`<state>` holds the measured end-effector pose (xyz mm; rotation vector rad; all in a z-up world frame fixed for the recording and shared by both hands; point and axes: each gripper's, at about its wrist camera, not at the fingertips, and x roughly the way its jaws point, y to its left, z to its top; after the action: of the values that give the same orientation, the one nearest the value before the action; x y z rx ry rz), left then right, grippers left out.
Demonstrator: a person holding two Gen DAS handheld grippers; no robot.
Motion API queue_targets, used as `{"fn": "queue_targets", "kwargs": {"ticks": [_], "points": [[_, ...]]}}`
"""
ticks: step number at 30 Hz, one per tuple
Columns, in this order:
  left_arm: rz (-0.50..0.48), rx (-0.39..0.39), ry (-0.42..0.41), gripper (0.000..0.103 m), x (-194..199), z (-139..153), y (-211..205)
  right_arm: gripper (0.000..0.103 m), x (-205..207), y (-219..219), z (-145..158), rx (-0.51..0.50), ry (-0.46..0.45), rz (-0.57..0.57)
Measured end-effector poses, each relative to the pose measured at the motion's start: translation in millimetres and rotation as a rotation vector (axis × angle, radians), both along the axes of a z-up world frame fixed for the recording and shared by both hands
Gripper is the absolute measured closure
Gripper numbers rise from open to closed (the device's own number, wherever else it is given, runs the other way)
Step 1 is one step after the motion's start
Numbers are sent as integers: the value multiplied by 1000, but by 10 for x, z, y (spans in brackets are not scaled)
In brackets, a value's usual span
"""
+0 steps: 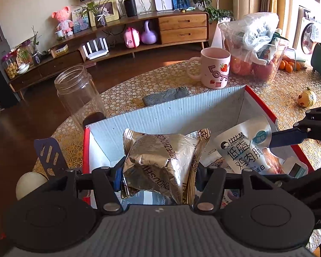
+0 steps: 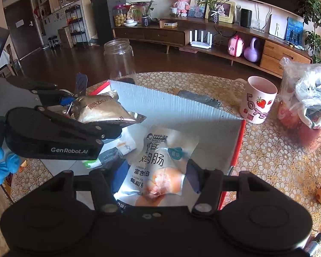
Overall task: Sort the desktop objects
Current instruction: 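Carry the foil packet and white pouch over the red shoebox with both tools, then lower both items into the box and open both tools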
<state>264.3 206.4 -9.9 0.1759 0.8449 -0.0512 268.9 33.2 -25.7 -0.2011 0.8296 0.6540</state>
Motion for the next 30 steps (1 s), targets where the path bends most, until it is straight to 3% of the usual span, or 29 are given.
{"fn": "queue_targets", "kwargs": {"ticks": [6, 30], "points": [[4, -23, 55, 44, 196, -146, 59, 44, 32, 84, -120, -22, 19, 1], [-38, 11, 259, 43, 536, -576, -79, 43, 109, 240, -388, -101, 53, 41]]}}
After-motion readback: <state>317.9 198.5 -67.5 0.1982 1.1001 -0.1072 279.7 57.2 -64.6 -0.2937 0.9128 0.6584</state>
